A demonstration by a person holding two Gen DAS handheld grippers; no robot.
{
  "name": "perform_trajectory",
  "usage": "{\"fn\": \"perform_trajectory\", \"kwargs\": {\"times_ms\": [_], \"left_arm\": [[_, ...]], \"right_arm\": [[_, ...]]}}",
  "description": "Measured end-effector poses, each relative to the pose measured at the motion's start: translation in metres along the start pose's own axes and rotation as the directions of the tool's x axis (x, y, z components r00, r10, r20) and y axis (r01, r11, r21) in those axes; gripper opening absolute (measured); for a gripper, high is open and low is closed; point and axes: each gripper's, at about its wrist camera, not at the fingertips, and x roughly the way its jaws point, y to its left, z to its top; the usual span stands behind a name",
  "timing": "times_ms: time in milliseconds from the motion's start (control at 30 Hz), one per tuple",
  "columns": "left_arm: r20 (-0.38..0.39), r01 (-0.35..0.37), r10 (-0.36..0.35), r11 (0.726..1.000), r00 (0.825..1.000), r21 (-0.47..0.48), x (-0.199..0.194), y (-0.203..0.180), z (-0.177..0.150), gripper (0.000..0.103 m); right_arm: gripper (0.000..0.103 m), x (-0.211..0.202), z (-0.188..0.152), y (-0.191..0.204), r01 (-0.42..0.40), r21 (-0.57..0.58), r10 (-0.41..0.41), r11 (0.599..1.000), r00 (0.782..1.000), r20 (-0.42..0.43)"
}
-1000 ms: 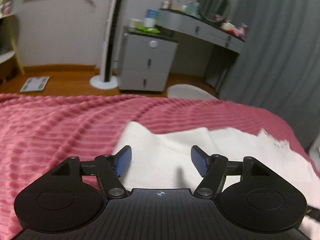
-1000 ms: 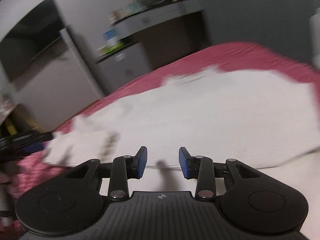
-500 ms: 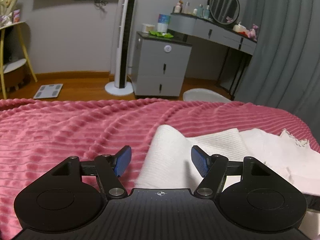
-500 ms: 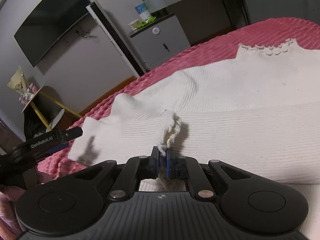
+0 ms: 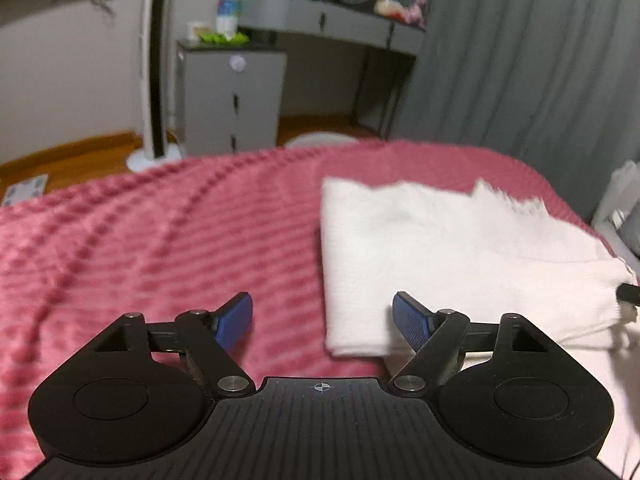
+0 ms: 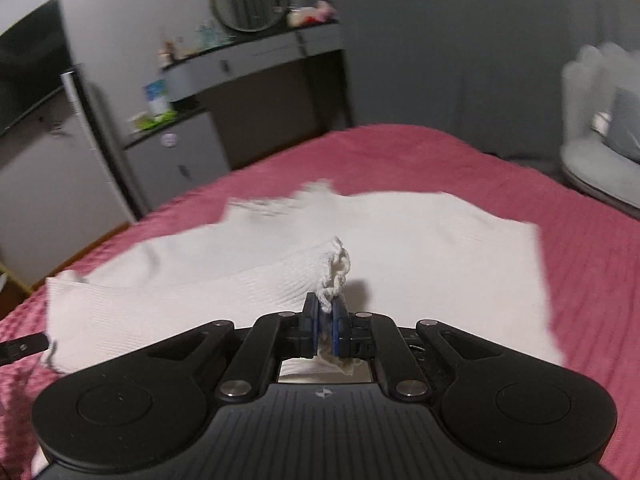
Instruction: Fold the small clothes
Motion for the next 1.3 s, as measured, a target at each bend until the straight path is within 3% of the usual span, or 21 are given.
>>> {"fn": "perform_trajectory", "kwargs": {"times_ms": [133, 200, 267, 367, 400, 433, 500, 567, 667, 933, 1133, 1300], "left_arm": [[-0.009, 0.019, -0.019, 0.999, 1.0, 0.034, 0.002, -0.013, -0.005, 0.083], [-0.004, 0.016, -0.016, 0.998, 1.0, 0.064, 0.002, -0.021, -0.008, 0.083], [0.0, 0.02, -0.02, 0.996, 1.0, 0.09, 0.002, -0.028, -0.01, 0.084], [0.007, 0.002, -0.003, 0.992, 1.0, 0.126, 0.005, -0.035, -0.013, 0.084], [0.006, -0.008, 0.007, 0.991, 1.0, 0.131, 0.006, -0.037, -0.014, 0.084], [0.007, -0.012, 0.011, 0.991, 1.0, 0.132, 0.007, -0.038, -0.014, 0.084], [0.014, -0.016, 0.014, 0.991, 1.0, 0.129, 0.006, -0.04, -0.012, 0.085], [0.013, -0.013, 0.011, 0.991, 1.0, 0.135, 0.008, -0.042, -0.011, 0.088], [0.019, -0.019, 0.017, 0.99, 1.0, 0.143, 0.011, -0.045, -0.01, 0.088], [-0.002, 0.006, -0.006, 0.99, 1.0, 0.14, 0.012, -0.053, -0.011, 0.089], [-0.017, 0.012, -0.009, 0.986, 1.0, 0.169, 0.013, -0.056, -0.01, 0.089], [-0.039, 0.02, -0.013, 0.981, 0.999, 0.191, 0.017, -0.055, -0.012, 0.09]], "right_arm": [[0.01, 0.007, -0.007, -0.025, -0.025, 0.063, 0.029, 0.998, 0.998, -0.052], [0.017, 0.009, -0.012, -0.03, -0.035, 0.082, 0.04, 0.996, 0.997, -0.064], [0.025, 0.017, -0.012, -0.034, -0.075, 0.122, 0.086, 0.99, 0.993, -0.08], [0.027, 0.027, -0.013, -0.03, -0.128, 0.132, 0.14, 0.983, 0.986, -0.091], [0.023, 0.029, -0.013, -0.026, -0.124, 0.101, 0.133, 0.987, 0.987, -0.093], [0.006, 0.03, -0.013, -0.022, -0.115, 0.061, 0.121, 0.991, 0.988, -0.092], [0.007, 0.025, -0.01, -0.017, -0.091, -0.006, 0.09, 0.996, 0.993, -0.072], [0.007, 0.011, -0.002, -0.017, -0.033, -0.053, 0.034, 0.998, 0.999, 0.018], [0.007, -0.004, 0.011, -0.026, -0.005, -0.048, 0.009, 0.999, 0.996, 0.091], [0.007, -0.002, 0.003, -0.061, 0.091, -0.067, -0.088, 0.994, 0.995, 0.05], [0.007, 0.002, -0.006, -0.064, 0.196, -0.131, -0.189, 0.972, 0.98, 0.064], [0.007, 0.007, -0.004, -0.064, 0.198, -0.157, -0.192, 0.968, 0.98, 0.053]]}}
